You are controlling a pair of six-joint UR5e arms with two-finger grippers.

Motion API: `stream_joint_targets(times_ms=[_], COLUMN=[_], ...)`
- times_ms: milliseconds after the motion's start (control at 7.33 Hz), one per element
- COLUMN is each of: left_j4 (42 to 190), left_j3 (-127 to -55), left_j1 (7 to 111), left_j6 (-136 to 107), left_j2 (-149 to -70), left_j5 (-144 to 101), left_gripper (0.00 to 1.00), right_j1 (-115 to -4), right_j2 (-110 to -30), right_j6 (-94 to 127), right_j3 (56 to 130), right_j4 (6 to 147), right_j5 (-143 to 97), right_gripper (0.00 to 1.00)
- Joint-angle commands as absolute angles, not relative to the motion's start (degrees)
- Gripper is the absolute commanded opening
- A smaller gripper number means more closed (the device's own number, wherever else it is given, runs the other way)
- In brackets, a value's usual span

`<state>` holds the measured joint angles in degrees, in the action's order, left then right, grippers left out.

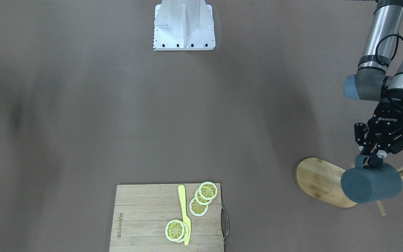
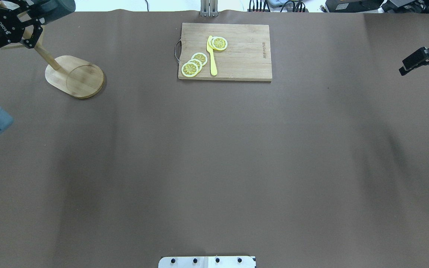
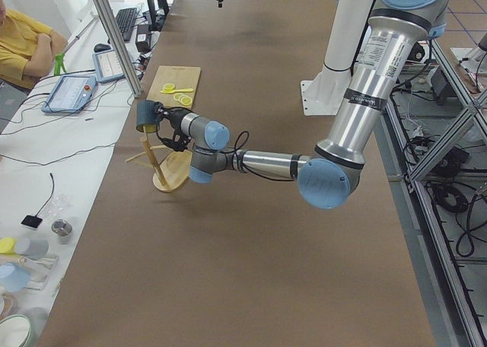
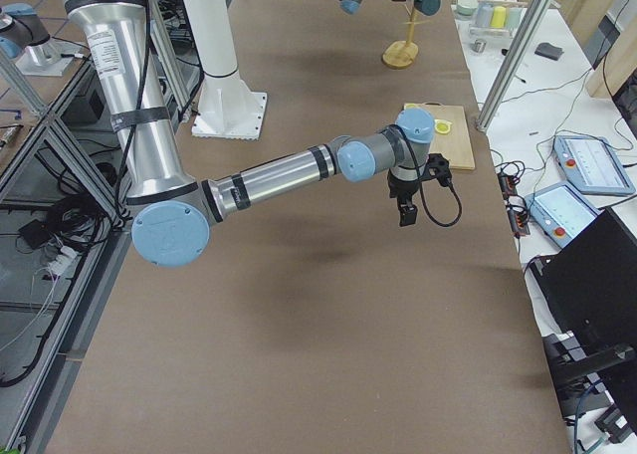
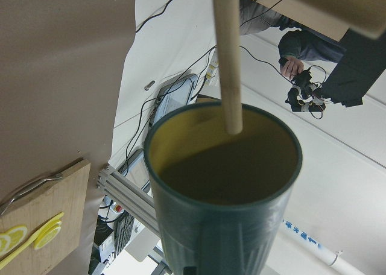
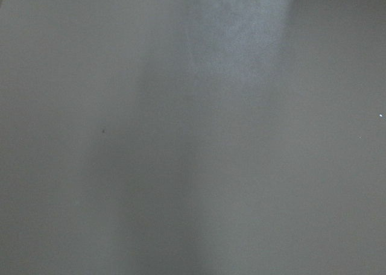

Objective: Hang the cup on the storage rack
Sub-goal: 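Slide the mug handle onto a peg of the wooden stand with the left gripper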

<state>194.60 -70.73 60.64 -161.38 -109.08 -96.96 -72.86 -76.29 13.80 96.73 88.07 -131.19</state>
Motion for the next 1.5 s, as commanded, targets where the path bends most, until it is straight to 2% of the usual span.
stream_joint_targets(times_ms=[0, 818, 1364], left_j4=[196.42, 199.07, 199.07], left_j3=[-70.93, -70.14, -69.96], left_j1=[60.64, 60.56, 60.29], left_j6=[-163.12, -163.21, -162.33], left_j2=[-106.89, -104.77, -104.77], left_j5=[-96.94, -96.42, -96.15], left_gripper=[0.00, 0.00, 0.90], right_j1=[-72.86, -72.86, -72.95], right_j2=[-76.38, -76.29, -76.38], right_j6=[13.80, 13.89, 13.97], right_j3=[96.77, 97.03, 97.47], right_j4=[87.98, 87.98, 88.24], right_j5=[-131.22, -131.22, -131.31], right_gripper=[1.00, 1.00, 1.00])
